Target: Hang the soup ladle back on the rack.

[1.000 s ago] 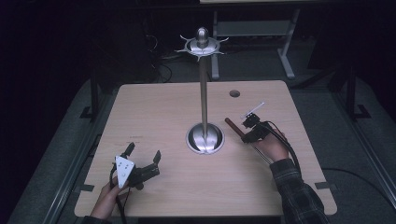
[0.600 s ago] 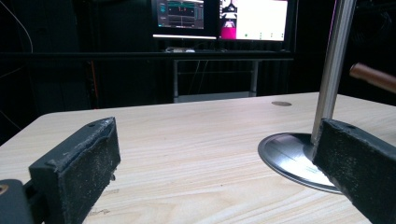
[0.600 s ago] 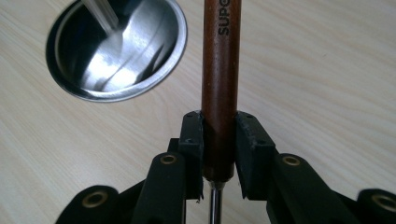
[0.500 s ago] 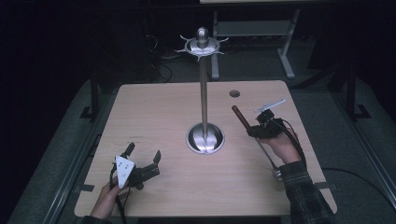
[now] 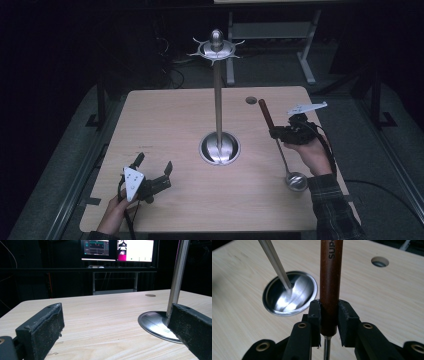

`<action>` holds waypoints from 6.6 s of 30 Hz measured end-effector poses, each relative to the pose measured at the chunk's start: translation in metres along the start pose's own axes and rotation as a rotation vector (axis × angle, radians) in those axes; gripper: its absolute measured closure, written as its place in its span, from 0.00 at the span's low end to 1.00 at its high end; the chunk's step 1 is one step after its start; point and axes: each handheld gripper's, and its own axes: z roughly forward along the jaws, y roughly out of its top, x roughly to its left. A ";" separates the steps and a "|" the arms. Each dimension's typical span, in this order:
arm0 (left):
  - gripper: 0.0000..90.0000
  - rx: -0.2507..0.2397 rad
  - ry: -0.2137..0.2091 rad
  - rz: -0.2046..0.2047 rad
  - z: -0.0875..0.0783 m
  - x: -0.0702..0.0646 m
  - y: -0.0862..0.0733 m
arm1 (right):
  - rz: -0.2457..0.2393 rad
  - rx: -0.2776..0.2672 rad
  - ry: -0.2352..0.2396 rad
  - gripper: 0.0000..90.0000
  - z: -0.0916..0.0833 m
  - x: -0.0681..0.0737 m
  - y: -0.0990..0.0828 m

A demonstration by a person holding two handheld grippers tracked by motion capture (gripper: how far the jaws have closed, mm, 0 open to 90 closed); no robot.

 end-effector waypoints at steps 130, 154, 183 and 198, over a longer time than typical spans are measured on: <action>0.00 -0.005 0.002 -0.011 0.000 0.000 0.000 | -0.099 -0.240 0.147 0.51 -0.033 0.031 0.038; 0.00 0.003 0.002 -0.001 0.000 0.000 0.000 | -0.028 -0.165 0.067 0.34 -0.010 0.002 -0.051; 0.00 -0.001 0.002 -0.004 0.000 0.000 0.000 | 0.009 -0.125 -0.057 0.13 -0.005 0.000 -0.129; 0.00 -0.001 0.002 0.000 0.000 0.000 0.000 | 0.015 -0.110 -0.094 0.14 -0.008 0.001 -0.147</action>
